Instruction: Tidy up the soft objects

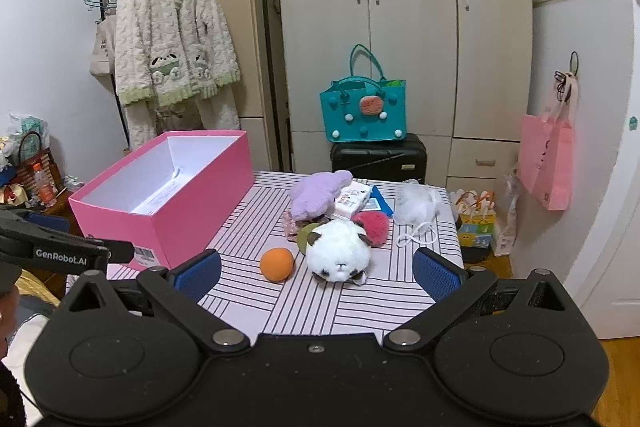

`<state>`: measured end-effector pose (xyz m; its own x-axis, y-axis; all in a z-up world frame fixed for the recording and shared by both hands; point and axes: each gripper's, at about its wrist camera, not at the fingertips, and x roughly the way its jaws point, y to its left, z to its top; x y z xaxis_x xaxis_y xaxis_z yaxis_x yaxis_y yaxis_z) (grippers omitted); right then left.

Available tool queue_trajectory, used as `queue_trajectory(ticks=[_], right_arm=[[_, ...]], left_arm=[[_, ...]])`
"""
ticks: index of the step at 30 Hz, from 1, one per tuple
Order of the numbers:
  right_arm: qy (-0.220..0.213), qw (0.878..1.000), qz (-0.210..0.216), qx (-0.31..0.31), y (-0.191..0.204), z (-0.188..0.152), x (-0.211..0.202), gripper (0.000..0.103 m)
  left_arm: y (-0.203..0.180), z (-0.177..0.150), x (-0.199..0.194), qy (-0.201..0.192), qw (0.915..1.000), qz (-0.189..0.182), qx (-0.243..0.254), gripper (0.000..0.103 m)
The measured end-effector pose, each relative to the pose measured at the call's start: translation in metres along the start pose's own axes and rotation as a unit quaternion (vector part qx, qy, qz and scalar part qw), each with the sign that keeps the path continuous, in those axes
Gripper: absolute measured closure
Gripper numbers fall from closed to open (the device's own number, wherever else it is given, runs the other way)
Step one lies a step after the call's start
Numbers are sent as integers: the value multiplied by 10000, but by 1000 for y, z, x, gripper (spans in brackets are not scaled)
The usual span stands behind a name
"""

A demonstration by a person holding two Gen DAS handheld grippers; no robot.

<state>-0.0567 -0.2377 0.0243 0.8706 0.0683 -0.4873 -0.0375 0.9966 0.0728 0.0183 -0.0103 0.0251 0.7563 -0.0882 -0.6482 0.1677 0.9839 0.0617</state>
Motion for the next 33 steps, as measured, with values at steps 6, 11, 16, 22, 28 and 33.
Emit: queue_trajectory(ticks=[6, 11, 16, 22, 28, 33], right_arm=[[135, 9998, 18, 141, -10, 9, 7, 0], [170, 9998, 45, 130, -12, 16, 13, 0], [243, 9997, 65, 63, -11, 23, 17, 0], [199, 9998, -22, -26, -13, 32, 14, 0], [185, 9997, -119, -71, -17, 33, 11, 0], [249, 9997, -27, -66, -16, 30, 12, 0]], left_arm=[[5, 6, 7, 251, 9997, -2, -67, 0], [10, 11, 7, 319, 9994, 95, -74, 0], [13, 18, 9, 364, 9992, 121, -98, 0], [13, 21, 9, 353, 9992, 189, -60, 0], [12, 16, 12, 390, 9992, 74, -24, 0], [9, 14, 8, 312, 9995, -93, 57, 0]])
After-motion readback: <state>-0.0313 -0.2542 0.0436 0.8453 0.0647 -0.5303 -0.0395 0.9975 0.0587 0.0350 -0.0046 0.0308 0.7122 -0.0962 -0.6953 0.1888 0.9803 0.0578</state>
